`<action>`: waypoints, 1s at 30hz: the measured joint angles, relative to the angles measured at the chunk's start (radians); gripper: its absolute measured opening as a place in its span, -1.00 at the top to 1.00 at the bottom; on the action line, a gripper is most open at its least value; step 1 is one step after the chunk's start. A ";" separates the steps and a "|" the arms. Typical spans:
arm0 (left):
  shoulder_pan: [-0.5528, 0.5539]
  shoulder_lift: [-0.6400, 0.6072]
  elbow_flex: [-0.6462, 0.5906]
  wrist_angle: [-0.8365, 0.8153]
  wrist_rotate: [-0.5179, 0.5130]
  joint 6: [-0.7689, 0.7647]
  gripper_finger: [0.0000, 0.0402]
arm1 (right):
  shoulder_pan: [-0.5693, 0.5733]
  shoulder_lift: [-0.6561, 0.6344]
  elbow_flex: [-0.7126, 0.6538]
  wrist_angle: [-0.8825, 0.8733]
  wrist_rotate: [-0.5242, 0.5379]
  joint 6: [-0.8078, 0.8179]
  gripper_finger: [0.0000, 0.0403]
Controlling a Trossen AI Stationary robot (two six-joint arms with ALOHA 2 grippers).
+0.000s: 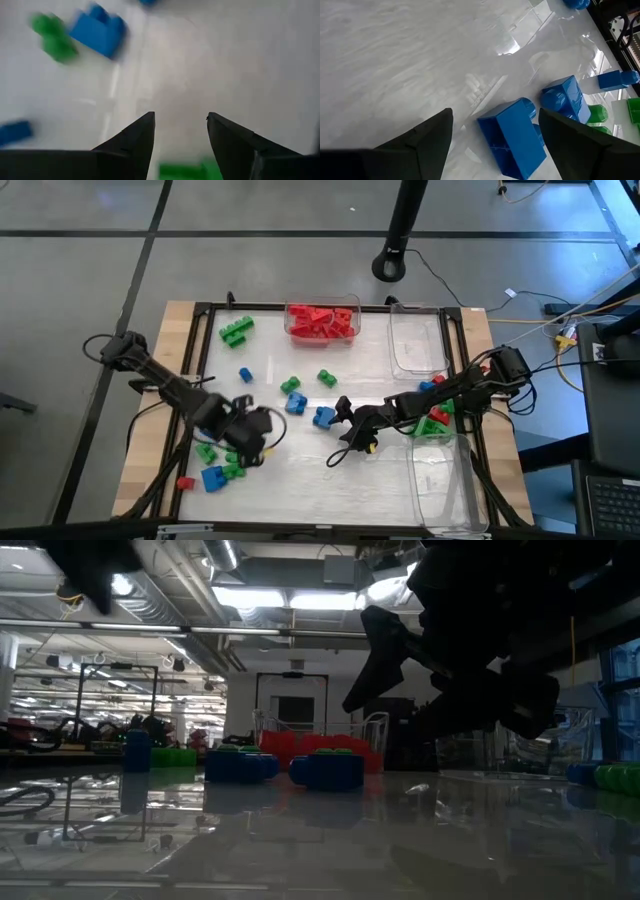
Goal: Sort blocks
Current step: Put the red game piece into the top left transparent bin
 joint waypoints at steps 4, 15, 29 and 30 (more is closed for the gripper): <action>-0.116 0.000 0.000 0.003 0.070 -0.091 0.15 | 0.000 0.000 0.000 0.000 0.000 0.000 -0.46; -0.382 0.002 0.000 -0.027 0.085 -0.271 0.15 | 0.000 0.000 0.000 0.000 0.000 0.000 -0.46; -0.605 0.094 0.000 -0.054 0.186 -0.592 0.15 | 0.000 0.000 0.000 0.000 0.000 0.000 -0.46; -0.616 0.109 0.000 -0.054 0.209 -0.591 0.15 | 0.000 0.000 0.000 0.000 0.000 0.000 -0.46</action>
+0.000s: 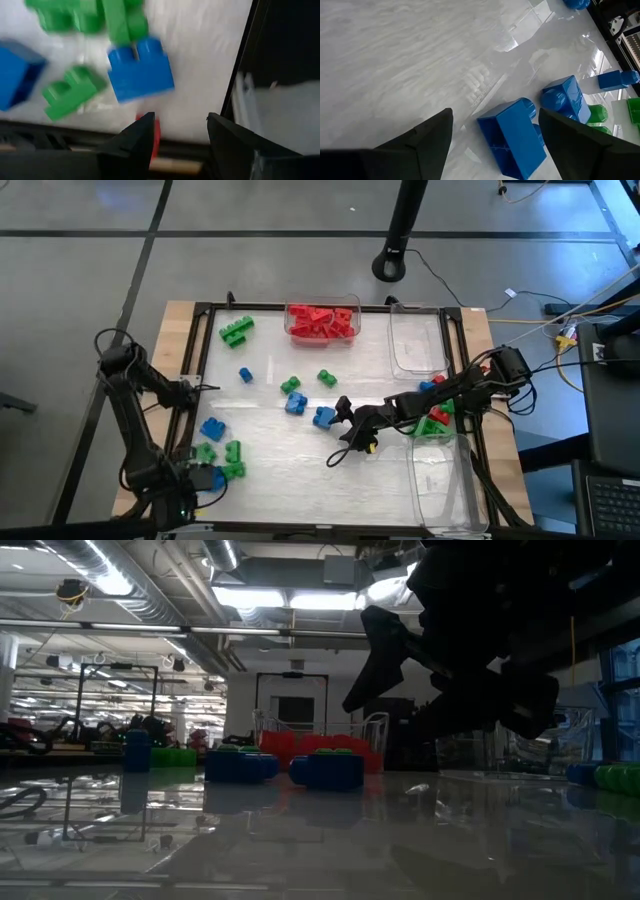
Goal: Sort blocks
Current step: Put the red game piece into the top left transparent bin
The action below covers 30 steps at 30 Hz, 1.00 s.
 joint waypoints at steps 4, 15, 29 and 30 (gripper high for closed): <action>-0.033 0.053 0.000 0.000 0.074 0.023 0.15 | 0.000 0.000 0.000 0.000 0.000 0.000 -0.46; -0.050 0.134 -0.001 -0.075 0.076 0.090 0.15 | 0.000 0.000 0.000 0.022 0.000 0.000 -0.46; -0.093 0.135 -0.059 -0.048 0.081 0.019 0.15 | 0.000 0.000 0.000 0.024 0.000 0.000 -0.46; -0.093 0.135 -0.069 -0.025 0.081 0.022 0.15 | 0.000 0.000 0.000 0.024 0.000 0.000 -0.46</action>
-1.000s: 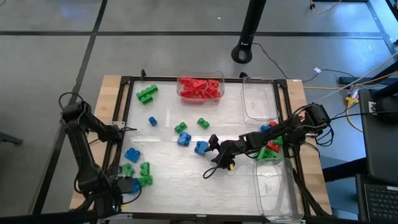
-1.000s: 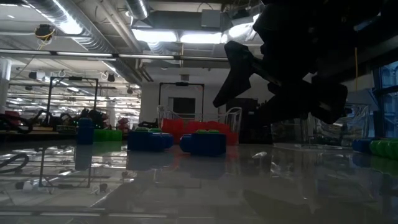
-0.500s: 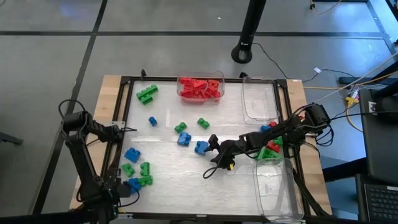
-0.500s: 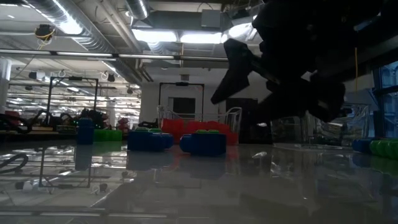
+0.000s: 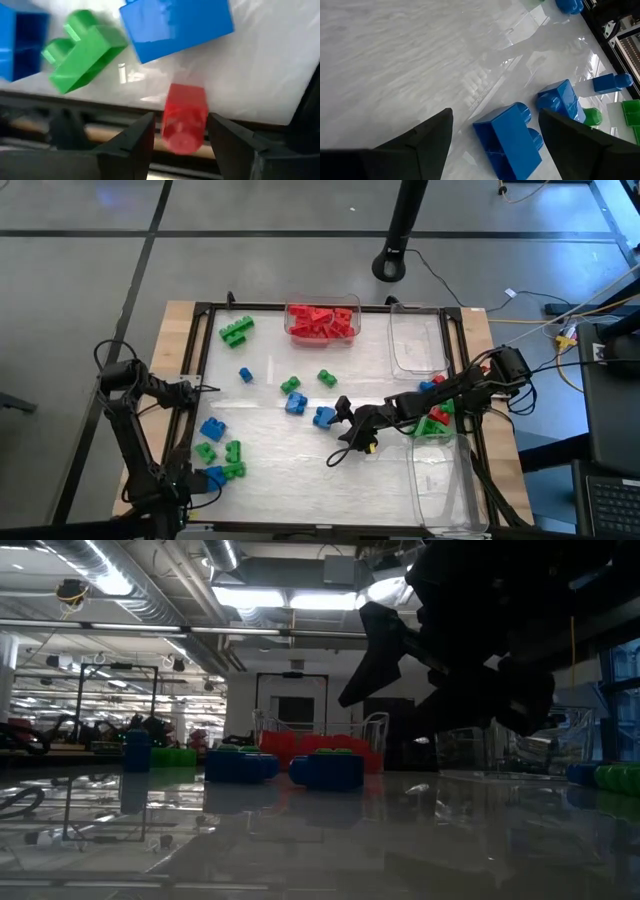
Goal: Sort blocks
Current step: Put the red game piece into the top left transparent bin
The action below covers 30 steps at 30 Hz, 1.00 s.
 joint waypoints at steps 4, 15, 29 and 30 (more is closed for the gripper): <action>-0.001 0.000 -0.040 0.066 0.016 0.013 0.15 | 0.000 0.000 0.000 0.004 0.000 0.000 -0.46; 0.000 0.000 -0.117 0.137 0.041 0.017 0.15 | 0.000 0.000 0.000 0.005 0.000 0.000 -0.46; 0.012 0.000 -0.148 0.180 0.052 0.037 0.38 | 0.000 0.000 0.000 0.006 0.000 0.000 -0.46; 0.017 0.000 -0.148 0.180 0.054 0.036 0.38 | 0.000 0.000 0.000 0.006 0.000 0.000 -0.46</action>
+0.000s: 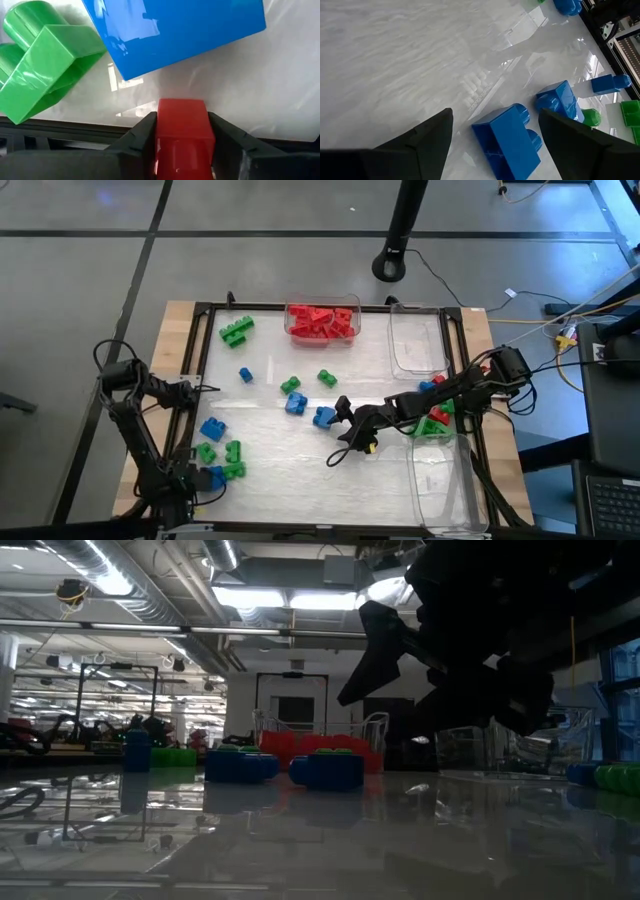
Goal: Sort blocks
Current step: Put the red game piece into the top left transparent bin
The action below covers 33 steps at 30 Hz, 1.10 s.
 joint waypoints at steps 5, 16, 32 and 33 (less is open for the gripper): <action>0.039 0.000 0.021 -0.008 0.010 0.000 0.38 | 0.000 0.000 0.000 0.000 0.000 0.000 -0.46; 0.173 -0.028 0.182 -0.123 -0.056 0.110 0.36 | 0.000 0.000 0.000 0.000 0.000 0.000 -0.46; 0.626 -0.215 0.238 -0.127 -0.431 0.459 0.33 | 0.000 0.000 0.000 -0.001 0.000 0.000 -0.46; 0.662 -0.215 0.237 -0.117 -0.449 0.509 0.33 | 0.000 0.000 0.000 -0.001 0.000 0.000 -0.46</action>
